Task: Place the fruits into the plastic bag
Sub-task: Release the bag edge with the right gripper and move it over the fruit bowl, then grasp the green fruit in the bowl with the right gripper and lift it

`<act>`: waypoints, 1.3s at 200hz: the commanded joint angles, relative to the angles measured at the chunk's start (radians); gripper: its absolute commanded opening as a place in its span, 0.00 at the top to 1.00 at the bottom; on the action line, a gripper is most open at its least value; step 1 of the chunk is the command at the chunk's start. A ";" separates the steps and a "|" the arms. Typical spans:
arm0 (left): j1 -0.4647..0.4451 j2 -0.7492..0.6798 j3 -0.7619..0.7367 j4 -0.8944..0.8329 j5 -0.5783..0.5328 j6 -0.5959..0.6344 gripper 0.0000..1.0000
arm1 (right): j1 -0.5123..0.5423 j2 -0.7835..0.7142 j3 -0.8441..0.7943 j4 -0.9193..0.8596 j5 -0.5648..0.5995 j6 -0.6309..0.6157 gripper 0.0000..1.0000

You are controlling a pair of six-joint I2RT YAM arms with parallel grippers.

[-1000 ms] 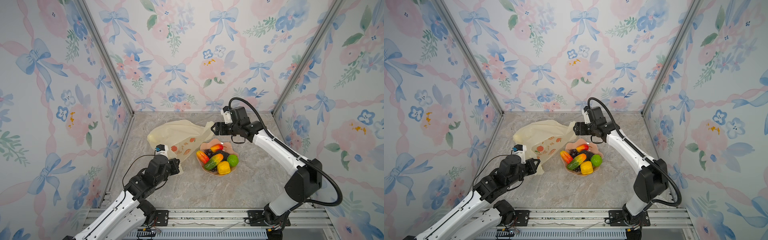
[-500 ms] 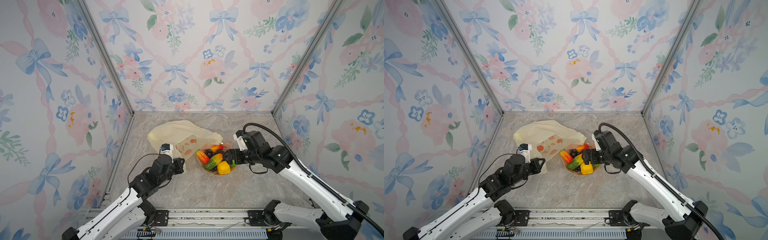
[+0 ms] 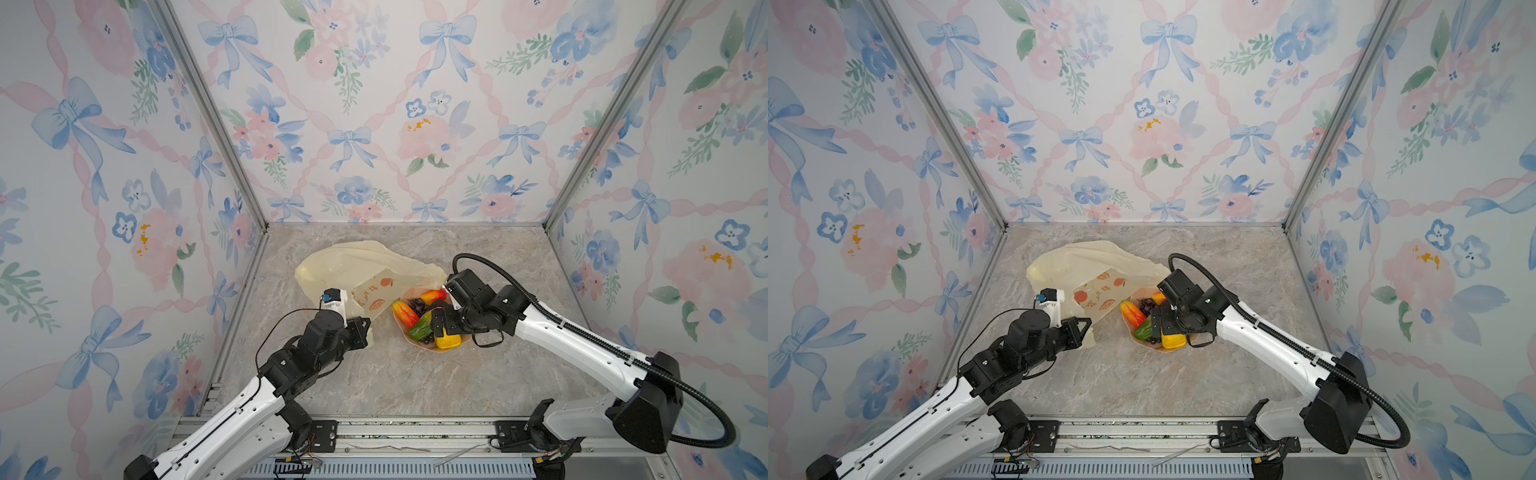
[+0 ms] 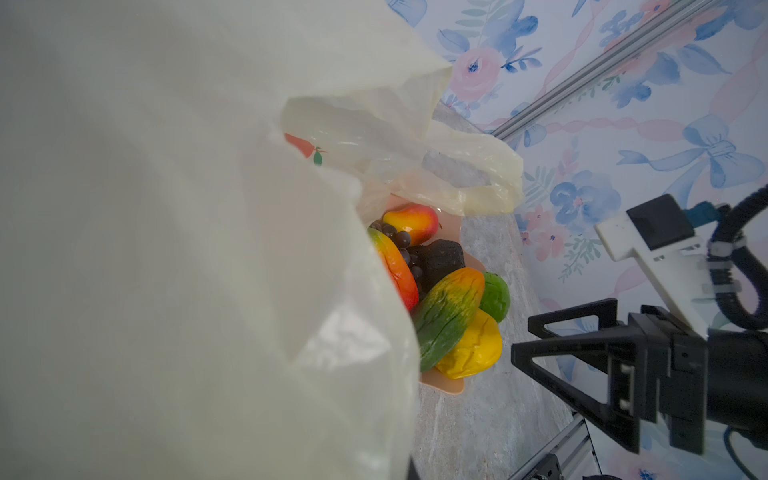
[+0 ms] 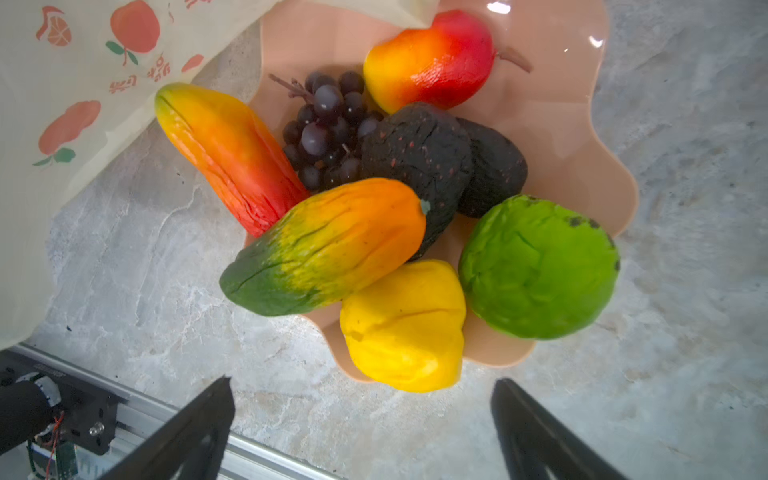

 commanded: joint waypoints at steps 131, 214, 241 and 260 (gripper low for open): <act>-0.004 0.006 0.002 0.011 0.021 0.047 1.00 | -0.217 -0.088 -0.132 -0.029 0.082 0.061 0.07; -0.005 0.014 0.004 0.009 0.020 0.042 1.00 | -0.226 0.044 -0.133 0.067 0.041 0.047 0.08; -0.004 0.015 0.007 0.009 0.019 0.045 1.00 | -0.233 0.070 -0.141 0.087 0.041 0.044 0.08; -0.004 0.020 0.010 0.009 0.021 0.048 1.00 | -0.236 0.090 -0.138 0.095 0.041 0.039 0.08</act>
